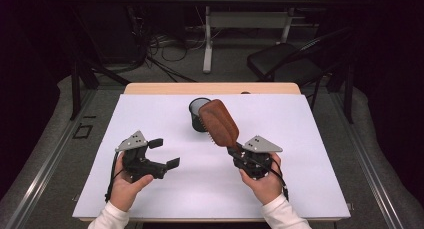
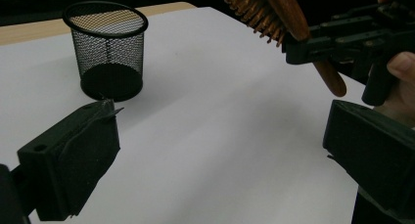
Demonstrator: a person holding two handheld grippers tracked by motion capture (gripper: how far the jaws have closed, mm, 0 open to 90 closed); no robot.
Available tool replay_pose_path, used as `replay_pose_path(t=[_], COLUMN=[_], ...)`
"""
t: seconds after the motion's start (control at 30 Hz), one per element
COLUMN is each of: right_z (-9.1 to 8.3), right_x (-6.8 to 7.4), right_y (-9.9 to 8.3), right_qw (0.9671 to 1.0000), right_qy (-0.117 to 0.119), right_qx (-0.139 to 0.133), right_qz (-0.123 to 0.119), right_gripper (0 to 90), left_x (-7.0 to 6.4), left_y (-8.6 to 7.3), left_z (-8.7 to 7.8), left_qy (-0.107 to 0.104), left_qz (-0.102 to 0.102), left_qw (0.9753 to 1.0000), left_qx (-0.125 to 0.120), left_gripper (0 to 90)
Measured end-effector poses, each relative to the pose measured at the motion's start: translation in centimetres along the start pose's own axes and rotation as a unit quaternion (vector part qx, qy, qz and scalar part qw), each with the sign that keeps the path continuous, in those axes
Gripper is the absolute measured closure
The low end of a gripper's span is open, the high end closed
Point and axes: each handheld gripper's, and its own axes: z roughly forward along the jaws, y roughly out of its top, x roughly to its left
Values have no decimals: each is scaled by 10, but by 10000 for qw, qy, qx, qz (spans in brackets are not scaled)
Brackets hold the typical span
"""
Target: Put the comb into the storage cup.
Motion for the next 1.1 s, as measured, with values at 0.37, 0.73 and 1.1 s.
replay_pose_path(t=[0.37,0.73,1.1], right_z=[1,-2,-3], right_x=[4,7,12], right_y=[-2,0,0], right_qw=[10000,9999,9998], right_qy=[49,93,144], right_qx=[-3,-56,-85], right_qz=[-17,-47,-85], right_gripper=[717,717,717], left_x=[-2,-3,-3], left_y=[12,22,33], left_z=[10,15,20], left_qy=[-75,-161,-252], left_qz=[7,-29,-108], left_qw=[10000,9999,9996], left_qx=[30,36,23], left_gripper=[4,4,6])
